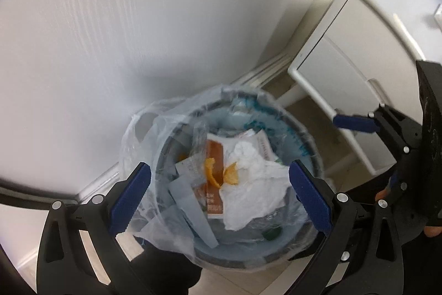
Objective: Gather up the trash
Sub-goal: 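Raise both open tools away from the bin, then move both open tools over the nightstand toward the clear plastic sheet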
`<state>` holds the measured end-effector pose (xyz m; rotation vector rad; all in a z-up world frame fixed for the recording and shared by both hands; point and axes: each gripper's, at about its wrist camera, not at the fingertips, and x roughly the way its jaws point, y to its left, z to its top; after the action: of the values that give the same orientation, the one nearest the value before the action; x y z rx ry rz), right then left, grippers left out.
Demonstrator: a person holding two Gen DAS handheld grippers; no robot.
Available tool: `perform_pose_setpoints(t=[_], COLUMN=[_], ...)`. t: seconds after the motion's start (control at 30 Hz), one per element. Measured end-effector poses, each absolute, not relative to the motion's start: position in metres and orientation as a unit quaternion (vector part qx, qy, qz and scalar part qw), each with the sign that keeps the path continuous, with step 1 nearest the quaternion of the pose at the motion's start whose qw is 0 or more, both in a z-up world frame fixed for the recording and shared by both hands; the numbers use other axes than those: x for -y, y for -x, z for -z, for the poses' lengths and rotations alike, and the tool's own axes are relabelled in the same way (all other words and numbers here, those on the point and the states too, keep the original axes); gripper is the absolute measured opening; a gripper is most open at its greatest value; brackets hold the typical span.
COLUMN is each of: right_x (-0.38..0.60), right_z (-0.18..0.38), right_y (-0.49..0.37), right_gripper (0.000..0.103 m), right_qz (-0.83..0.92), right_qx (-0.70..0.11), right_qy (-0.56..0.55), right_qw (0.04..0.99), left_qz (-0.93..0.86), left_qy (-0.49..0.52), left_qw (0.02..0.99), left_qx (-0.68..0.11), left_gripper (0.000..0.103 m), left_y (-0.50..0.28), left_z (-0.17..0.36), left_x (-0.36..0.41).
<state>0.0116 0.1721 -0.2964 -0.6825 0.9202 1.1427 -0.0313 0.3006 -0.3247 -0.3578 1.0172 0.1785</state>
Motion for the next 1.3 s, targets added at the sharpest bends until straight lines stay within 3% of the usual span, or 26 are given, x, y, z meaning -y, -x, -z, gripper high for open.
perform_pose_setpoints(t=[0.9, 1.3], right_x=[-0.047, 0.028], right_z=[0.118, 0.068], right_y=[-0.022, -0.058], right_gripper=[0.094, 0.094], right_qz=[-0.441, -0.381], right_qx=[-0.332, -0.276], right_qy=[0.150, 0.104], right_qw=[0.820, 0.876], left_qz=[-0.055, 0.022], left_qy=[0.088, 0.040], left_qw=[0.924, 0.938], left_qx=[-0.368, -0.343], left_gripper=[0.097, 0.097], left_y=[0.052, 0.005], left_z=[0.145, 0.110], left_x=[-0.232, -0.179])
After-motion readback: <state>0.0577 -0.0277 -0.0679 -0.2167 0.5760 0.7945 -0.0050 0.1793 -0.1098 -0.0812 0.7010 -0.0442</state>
